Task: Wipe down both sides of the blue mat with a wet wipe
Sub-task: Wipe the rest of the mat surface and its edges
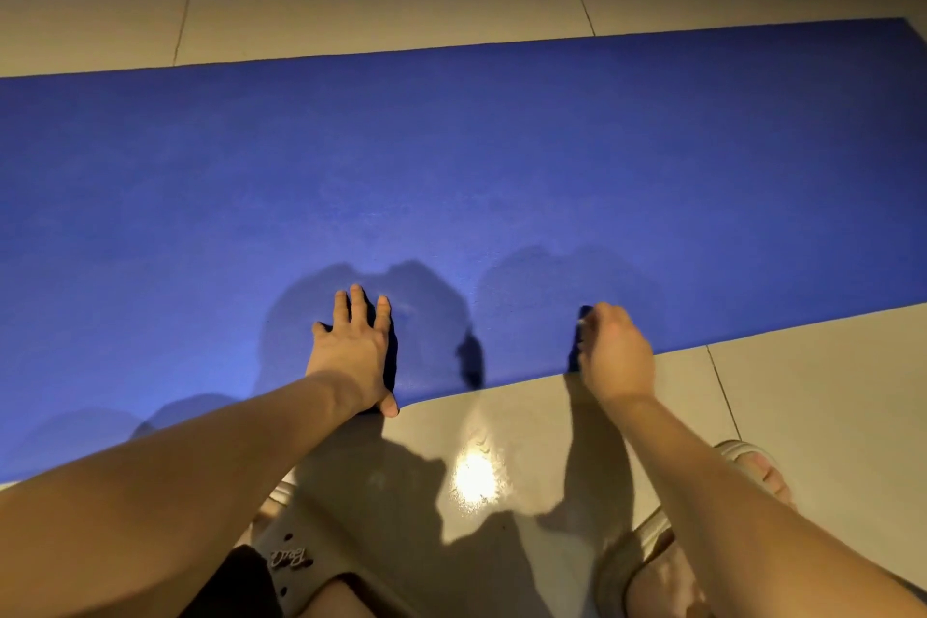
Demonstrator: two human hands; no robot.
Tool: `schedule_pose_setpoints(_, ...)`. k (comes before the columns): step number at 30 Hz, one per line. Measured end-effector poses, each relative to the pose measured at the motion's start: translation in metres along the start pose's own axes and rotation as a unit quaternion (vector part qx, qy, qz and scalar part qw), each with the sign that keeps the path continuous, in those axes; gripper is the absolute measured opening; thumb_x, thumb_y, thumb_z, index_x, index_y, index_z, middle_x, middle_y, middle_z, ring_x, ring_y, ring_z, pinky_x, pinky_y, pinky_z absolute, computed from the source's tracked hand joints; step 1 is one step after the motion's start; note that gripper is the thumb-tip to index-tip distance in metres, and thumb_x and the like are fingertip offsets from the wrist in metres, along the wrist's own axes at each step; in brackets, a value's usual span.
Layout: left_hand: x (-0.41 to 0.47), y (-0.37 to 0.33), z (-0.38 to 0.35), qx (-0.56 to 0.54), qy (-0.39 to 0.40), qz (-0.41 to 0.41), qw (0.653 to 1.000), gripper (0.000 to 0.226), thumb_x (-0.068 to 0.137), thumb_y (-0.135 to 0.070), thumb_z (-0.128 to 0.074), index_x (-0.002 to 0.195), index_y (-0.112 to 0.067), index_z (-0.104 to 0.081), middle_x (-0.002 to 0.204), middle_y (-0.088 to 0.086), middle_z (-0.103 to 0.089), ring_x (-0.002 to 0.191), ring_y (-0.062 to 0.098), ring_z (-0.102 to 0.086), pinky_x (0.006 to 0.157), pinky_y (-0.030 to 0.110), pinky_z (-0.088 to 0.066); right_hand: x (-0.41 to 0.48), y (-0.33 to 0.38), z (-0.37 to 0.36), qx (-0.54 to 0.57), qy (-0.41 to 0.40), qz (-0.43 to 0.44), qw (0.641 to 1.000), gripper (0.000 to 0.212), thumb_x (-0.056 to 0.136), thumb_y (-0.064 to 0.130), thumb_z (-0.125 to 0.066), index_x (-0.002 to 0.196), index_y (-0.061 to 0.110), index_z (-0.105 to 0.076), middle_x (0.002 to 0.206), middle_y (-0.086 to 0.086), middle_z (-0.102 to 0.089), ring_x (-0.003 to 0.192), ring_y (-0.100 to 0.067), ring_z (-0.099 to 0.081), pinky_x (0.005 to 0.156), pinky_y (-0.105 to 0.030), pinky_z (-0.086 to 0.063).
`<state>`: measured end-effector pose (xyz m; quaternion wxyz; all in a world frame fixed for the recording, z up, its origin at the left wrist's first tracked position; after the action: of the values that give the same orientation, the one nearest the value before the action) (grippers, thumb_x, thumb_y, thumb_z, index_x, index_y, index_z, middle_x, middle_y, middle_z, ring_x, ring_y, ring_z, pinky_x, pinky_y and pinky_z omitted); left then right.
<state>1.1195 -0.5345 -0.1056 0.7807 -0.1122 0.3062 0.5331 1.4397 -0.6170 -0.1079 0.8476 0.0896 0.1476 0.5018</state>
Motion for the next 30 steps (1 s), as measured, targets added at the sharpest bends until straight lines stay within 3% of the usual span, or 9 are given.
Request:
schedule_pose_setpoints(3,0.000,0.000,0.001,0.006,-0.005,0.001,1.000,0.157,0.051,-0.075,-0.084,0.159,-0.010,0.011,0.164,0.025,0.008,0.152,0.045,0.004,0.114,0.056,-0.034,0.009,-0.025,0.011,0.017,-0.025,-0.089,0.996,0.013,0.093,0.009,-0.061,0.105,0.007,-0.058,0.108,-0.016,-0.058,0.084,-0.041,-0.059,0.064,-0.038,-0.037)
schedule_pose_setpoints(6,0.000,-0.002,0.001,0.006,-0.002,0.003,1.000,0.158,0.051,-0.074,-0.085,0.159,-0.010,0.011,0.164,0.025,0.007,0.152,0.046,0.004,0.113,0.056,-0.034,-0.008,0.008,-0.005,0.050,-0.045,-0.120,0.990,0.011,0.092,0.006,-0.057,0.103,0.004,-0.056,0.108,-0.019,-0.055,0.086,-0.042,-0.058,0.066,-0.038,-0.037)
schedule_pose_setpoints(11,0.000,-0.002,0.003,0.011,-0.010,0.005,1.000,0.158,0.047,-0.075,-0.085,0.159,-0.009,0.007,0.162,0.025,0.003,0.151,0.046,0.000,0.109,0.054,-0.038,-0.064,0.094,-0.048,0.078,0.026,0.025,0.996,0.019,0.081,-0.001,-0.053,0.095,0.012,-0.055,0.098,-0.005,-0.053,0.080,-0.030,-0.052,0.063,-0.033,-0.030)
schedule_pose_setpoints(15,-0.001,-0.002,0.003,0.007,-0.008,0.001,1.000,0.159,0.048,-0.076,-0.084,0.159,-0.010,0.009,0.163,0.023,0.005,0.151,0.045,0.003,0.111,0.054,-0.037,-0.063,0.081,-0.044,0.034,0.046,0.160,0.985,0.014,0.080,0.007,-0.060,0.088,0.018,-0.057,0.088,0.000,-0.055,0.073,-0.029,-0.057,0.058,-0.035,-0.037)
schedule_pose_setpoints(21,-0.001,-0.002,0.002,0.010,-0.010,0.003,1.000,0.159,0.048,-0.076,-0.084,0.159,-0.010,0.009,0.163,0.023,0.006,0.152,0.045,0.003,0.111,0.054,-0.037,-0.015,-0.032,0.007,0.019,-0.052,-0.045,0.997,0.013,0.090,0.010,-0.061,0.103,0.009,-0.057,0.105,-0.015,-0.057,0.079,-0.042,-0.059,0.059,-0.037,-0.036)
schedule_pose_setpoints(24,0.000,-0.003,0.002,0.015,-0.008,0.005,1.000,0.159,0.048,-0.076,-0.084,0.159,-0.010,0.009,0.163,0.024,0.006,0.151,0.045,0.003,0.110,0.053,-0.037,-0.023,-0.025,0.005,0.055,-0.069,-0.123,0.988,0.011,0.093,0.010,-0.058,0.104,0.006,-0.056,0.108,-0.018,-0.056,0.080,-0.042,-0.059,0.063,-0.036,-0.034)
schedule_pose_setpoints(26,0.000,-0.004,0.003,0.017,-0.007,0.005,1.000,0.160,0.048,-0.077,-0.084,0.159,-0.009,0.009,0.162,0.024,0.006,0.151,0.045,0.003,0.109,0.053,-0.038,-0.039,0.008,-0.011,0.098,-0.082,-0.114,0.985,0.009,0.092,0.006,-0.057,0.101,0.006,-0.056,0.106,-0.016,-0.056,0.081,-0.040,-0.059,0.066,-0.034,-0.033)
schedule_pose_setpoints(28,0.001,-0.003,0.003,0.016,-0.006,0.003,1.000,0.160,0.048,-0.076,-0.084,0.159,-0.009,0.009,0.162,0.024,0.006,0.151,0.045,0.004,0.110,0.053,-0.037,-0.062,0.050,-0.036,0.165,-0.048,-0.099,0.980,0.007,0.093,0.006,-0.056,0.097,0.011,-0.057,0.102,-0.009,-0.056,0.079,-0.032,-0.060,0.065,-0.033,-0.036)
schedule_pose_setpoints(30,0.001,-0.003,0.001,0.014,-0.009,0.002,1.000,0.160,0.047,-0.076,-0.084,0.159,-0.009,0.009,0.163,0.023,0.006,0.152,0.044,0.004,0.110,0.054,-0.037,-0.086,0.078,-0.051,0.256,-0.053,-0.072,0.962,0.009,0.098,0.011,-0.054,0.094,0.018,-0.058,0.094,0.007,-0.054,0.078,-0.005,-0.058,0.067,-0.020,-0.042)
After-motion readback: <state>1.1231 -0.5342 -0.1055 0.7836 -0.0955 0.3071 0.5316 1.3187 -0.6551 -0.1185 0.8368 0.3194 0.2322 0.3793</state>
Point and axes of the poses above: each hand's wrist, its own x-axis towards the middle knuckle, its own z-axis out of the back of the hand, y = z × x, the point moved 5 cm from there along x, towards the middle knuckle
